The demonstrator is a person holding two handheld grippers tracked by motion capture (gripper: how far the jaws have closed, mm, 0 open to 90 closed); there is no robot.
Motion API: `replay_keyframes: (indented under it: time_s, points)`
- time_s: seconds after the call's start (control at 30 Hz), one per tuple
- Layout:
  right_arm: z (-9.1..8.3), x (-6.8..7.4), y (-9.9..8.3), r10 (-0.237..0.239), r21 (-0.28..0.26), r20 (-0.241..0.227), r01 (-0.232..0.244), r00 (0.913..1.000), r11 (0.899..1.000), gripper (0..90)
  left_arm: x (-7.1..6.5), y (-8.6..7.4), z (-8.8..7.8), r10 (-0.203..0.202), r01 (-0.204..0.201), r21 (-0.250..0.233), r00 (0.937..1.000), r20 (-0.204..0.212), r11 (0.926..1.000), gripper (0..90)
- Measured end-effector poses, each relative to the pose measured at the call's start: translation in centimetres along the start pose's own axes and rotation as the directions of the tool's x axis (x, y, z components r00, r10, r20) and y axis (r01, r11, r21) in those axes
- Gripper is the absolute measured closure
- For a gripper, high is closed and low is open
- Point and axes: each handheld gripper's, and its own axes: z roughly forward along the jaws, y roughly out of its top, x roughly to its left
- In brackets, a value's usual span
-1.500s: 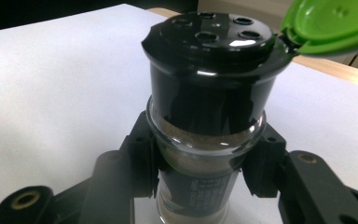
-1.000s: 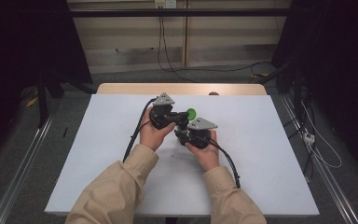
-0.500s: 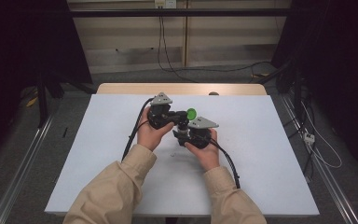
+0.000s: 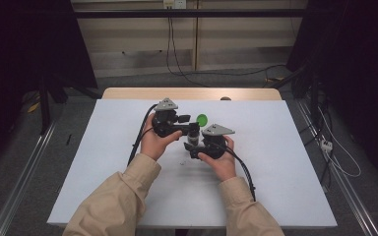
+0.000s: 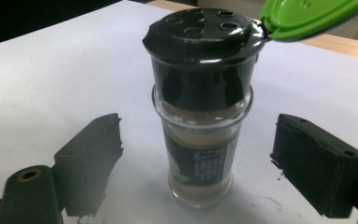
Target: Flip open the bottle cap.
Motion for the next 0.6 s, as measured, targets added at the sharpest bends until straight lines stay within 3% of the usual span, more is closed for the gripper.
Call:
replay_keyframes:
  time_s: [0.1, 0.37, 0.6]
  points:
    - [-0.4, 0.0, -0.1, -0.001, 0.004, -0.008, 0.001, 1.0, 1.0, 14.1, 0.0, -0.2, -0.2, -0.011, 0.011, -0.002, 0.9999, 0.011, 0.9999, 44.3]
    - [-2.0, -0.2, -0.2, 0.016, -0.016, -0.01, -0.016, 0.9998, 1.0, 14.4, -0.3, -0.8, -0.8, 0.016, -0.016, 0.008, 0.9991, 0.039, 0.9998, 31.5]
    - [-3.5, -0.2, -0.6, 0.013, -0.01, -0.021, -0.013, 0.9997, 1.0, 14.3, -0.3, -1.8, -1.9, 0.01, -0.01, -0.005, 0.9986, 0.052, 0.9999, 26.0]
